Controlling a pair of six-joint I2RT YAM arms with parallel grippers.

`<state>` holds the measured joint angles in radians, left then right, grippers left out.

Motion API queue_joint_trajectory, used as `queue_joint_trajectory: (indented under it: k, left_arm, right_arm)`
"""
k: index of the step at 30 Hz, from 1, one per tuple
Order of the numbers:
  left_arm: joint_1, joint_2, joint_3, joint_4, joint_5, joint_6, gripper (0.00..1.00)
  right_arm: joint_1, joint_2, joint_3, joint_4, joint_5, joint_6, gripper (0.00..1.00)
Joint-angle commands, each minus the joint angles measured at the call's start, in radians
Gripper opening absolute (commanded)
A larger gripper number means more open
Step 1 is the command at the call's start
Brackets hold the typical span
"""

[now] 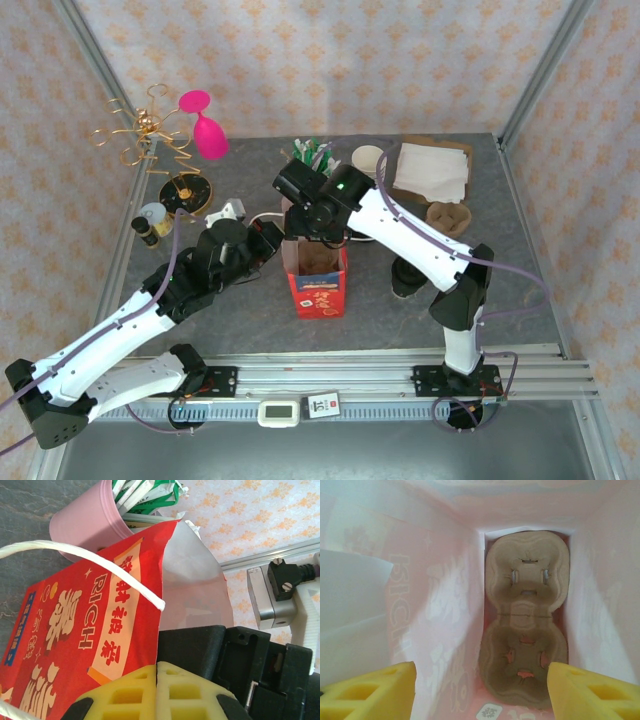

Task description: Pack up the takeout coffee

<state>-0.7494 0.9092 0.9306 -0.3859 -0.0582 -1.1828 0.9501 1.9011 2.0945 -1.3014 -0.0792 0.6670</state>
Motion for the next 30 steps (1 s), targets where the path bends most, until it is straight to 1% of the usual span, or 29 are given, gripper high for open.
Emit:
queue_joint_trajectory:
  k: [1,8,15,24,30]
  left_arm:
    - [0.013,-0.001,0.03,-0.038,-0.029,0.021,0.0]
    - [0.018,0.0,0.036,-0.037,-0.025,0.033,0.0]
    - [0.023,0.021,0.048,-0.036,-0.012,0.044,0.0]
    - [0.024,0.03,0.057,-0.033,0.001,0.052,0.0]
    - [0.024,0.031,0.053,-0.04,-0.009,0.05,0.0]
  right_arm:
    - [-0.001,-0.015,0.036,-0.007,0.005,-0.017,0.69]
    - [-0.007,-0.041,0.033,-0.007,-0.002,-0.024,0.63]
    - [-0.008,-0.082,0.013,-0.006,-0.003,-0.03,0.61]
    - [-0.008,-0.103,0.008,-0.006,-0.019,-0.048,0.6]
    - [-0.009,-0.112,0.015,-0.002,-0.024,-0.053,0.6]
